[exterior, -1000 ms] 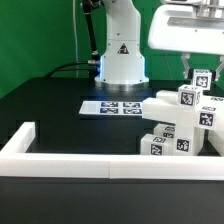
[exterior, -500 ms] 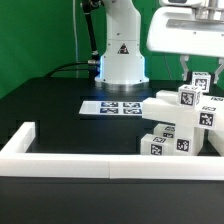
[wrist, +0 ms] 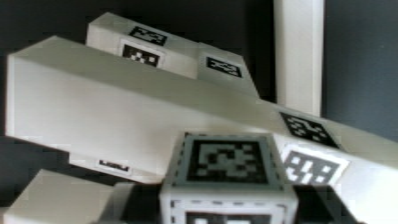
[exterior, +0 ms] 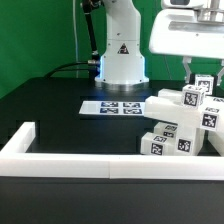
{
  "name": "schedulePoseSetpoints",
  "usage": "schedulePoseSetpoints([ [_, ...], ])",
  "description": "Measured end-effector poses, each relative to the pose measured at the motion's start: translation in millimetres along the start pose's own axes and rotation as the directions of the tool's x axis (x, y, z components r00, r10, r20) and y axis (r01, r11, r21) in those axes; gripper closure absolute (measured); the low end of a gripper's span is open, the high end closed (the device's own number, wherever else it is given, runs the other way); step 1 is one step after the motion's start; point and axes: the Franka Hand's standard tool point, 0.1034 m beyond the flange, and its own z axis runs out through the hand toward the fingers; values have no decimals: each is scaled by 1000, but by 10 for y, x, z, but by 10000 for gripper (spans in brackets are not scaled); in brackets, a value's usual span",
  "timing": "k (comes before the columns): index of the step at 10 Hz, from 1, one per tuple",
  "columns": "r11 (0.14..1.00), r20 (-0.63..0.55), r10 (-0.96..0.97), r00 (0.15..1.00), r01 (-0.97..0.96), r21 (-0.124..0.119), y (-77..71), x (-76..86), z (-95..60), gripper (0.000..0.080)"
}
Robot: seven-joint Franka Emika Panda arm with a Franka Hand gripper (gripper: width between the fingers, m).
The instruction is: Assemble chair
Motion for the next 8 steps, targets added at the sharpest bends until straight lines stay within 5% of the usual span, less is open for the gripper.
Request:
schedulePoseSetpoints([
  [8, 1000, 0, 0, 1000, 0, 0, 2, 1, 0, 512],
])
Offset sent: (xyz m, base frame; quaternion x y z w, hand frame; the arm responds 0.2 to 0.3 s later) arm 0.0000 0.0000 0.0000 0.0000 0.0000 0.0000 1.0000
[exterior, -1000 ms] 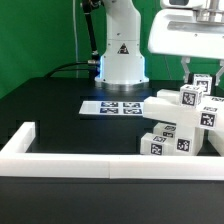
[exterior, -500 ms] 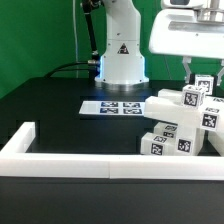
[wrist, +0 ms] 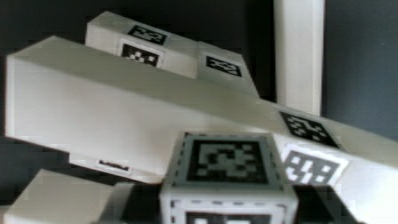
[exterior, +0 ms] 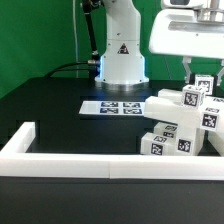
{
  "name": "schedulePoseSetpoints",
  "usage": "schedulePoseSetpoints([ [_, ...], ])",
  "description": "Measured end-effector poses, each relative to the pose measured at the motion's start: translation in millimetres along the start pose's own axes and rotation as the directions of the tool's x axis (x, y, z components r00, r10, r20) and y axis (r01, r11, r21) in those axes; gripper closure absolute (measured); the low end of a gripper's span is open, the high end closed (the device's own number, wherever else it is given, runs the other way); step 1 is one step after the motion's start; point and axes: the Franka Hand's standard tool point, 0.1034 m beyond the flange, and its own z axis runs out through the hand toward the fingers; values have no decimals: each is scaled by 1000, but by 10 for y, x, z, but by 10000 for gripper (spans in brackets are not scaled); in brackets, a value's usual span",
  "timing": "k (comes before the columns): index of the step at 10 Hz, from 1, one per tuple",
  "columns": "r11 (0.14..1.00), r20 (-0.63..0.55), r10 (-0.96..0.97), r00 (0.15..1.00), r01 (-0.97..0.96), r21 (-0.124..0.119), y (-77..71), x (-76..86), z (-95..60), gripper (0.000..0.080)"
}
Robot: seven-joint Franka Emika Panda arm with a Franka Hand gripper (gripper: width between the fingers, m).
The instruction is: Assemble chair
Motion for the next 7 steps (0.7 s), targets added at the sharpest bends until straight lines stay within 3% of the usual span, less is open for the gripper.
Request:
schedulePoseSetpoints([
  [2, 1000, 0, 0, 1000, 0, 0, 0, 0, 0, 255],
  [3, 1000, 0, 0, 1000, 0, 0, 0, 0, 0, 255],
  [4, 1000, 0, 0, 1000, 0, 0, 0, 0, 0, 173],
  [7, 1000, 0, 0, 1000, 0, 0, 0, 0, 0, 151],
])
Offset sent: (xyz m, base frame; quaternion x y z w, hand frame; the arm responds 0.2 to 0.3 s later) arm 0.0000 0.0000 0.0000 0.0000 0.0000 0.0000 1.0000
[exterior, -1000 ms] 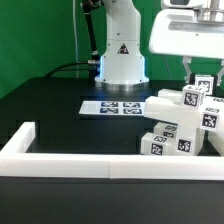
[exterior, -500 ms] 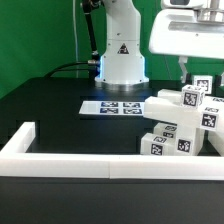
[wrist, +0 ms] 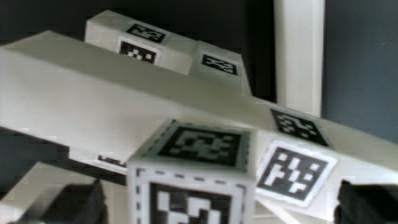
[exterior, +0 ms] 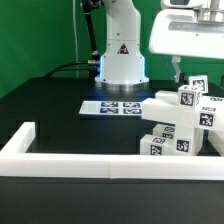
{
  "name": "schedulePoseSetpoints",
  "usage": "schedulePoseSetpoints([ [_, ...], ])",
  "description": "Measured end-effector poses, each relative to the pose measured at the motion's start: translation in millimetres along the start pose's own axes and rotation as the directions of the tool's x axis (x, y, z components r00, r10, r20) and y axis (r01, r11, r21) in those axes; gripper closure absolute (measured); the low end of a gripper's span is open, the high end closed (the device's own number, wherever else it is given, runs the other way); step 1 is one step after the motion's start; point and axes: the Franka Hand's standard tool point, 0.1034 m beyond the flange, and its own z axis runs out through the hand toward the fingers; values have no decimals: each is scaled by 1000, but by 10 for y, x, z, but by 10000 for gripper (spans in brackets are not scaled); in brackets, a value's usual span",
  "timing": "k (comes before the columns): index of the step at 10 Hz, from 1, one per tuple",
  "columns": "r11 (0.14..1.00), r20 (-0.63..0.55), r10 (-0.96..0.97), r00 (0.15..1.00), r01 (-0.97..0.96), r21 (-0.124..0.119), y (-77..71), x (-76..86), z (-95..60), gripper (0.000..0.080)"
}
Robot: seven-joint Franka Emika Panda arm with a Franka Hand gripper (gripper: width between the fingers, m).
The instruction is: Assemble chair
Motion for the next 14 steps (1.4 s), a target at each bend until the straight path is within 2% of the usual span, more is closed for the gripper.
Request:
schedulePoseSetpoints([
  [5, 1000, 0, 0, 1000, 0, 0, 1, 2, -2, 150],
  [7, 998, -3, 47, 999, -47, 48, 52, 42, -109, 150],
  [8, 996, -2, 68, 998, -67, 62, 39, 48, -136, 150],
  [11, 991, 1, 98, 995, -97, 86, 145, 89, -137, 150],
  [14, 992, -3, 104, 995, -103, 77, 167, 72, -58, 150],
])
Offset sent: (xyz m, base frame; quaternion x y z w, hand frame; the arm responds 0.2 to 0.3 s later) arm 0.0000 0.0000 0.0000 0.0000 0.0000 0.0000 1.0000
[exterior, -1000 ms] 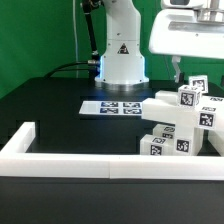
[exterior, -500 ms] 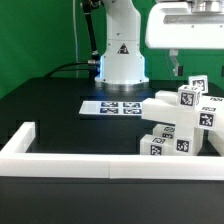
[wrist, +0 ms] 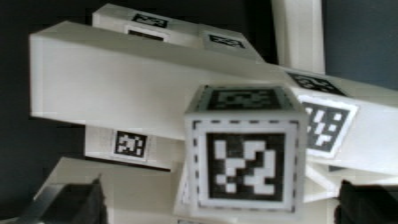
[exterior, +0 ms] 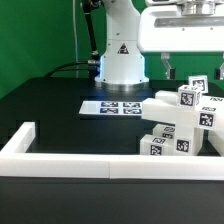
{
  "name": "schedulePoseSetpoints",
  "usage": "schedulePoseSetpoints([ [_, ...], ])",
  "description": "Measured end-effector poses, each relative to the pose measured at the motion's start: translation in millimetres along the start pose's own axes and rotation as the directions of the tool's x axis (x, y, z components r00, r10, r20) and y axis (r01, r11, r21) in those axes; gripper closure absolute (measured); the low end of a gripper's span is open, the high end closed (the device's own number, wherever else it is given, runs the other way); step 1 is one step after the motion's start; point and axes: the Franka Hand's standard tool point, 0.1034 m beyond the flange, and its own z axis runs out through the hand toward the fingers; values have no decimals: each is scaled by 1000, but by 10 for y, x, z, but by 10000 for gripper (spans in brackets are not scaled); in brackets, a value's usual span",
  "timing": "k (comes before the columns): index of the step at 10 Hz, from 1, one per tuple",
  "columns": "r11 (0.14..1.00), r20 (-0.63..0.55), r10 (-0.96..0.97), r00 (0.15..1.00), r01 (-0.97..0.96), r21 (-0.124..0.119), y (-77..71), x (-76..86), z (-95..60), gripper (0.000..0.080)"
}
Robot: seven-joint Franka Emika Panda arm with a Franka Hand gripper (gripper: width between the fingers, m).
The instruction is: Assemble chair
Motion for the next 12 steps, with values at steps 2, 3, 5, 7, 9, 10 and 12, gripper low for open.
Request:
schedulePoseSetpoints([
  [2, 1000, 3, 1, 1000, -1, -5, -15, -25, 39, 150],
  [3, 1000, 6, 0, 1000, 0, -5, -32, -40, 51, 150],
  [5, 1000, 8, 0, 1000, 0, -6, -60, -61, 62, 342],
  [7, 1000, 7, 0, 1000, 0, -6, -59, -61, 63, 512],
  [9, 1000, 8, 0, 1000, 0, -6, -58, -60, 64, 510],
  [10, 1000, 8, 0, 1000, 0, -6, -58, -60, 64, 510],
  [12, 999, 8, 31, 999, -31, -5, -58, -61, 64, 510],
])
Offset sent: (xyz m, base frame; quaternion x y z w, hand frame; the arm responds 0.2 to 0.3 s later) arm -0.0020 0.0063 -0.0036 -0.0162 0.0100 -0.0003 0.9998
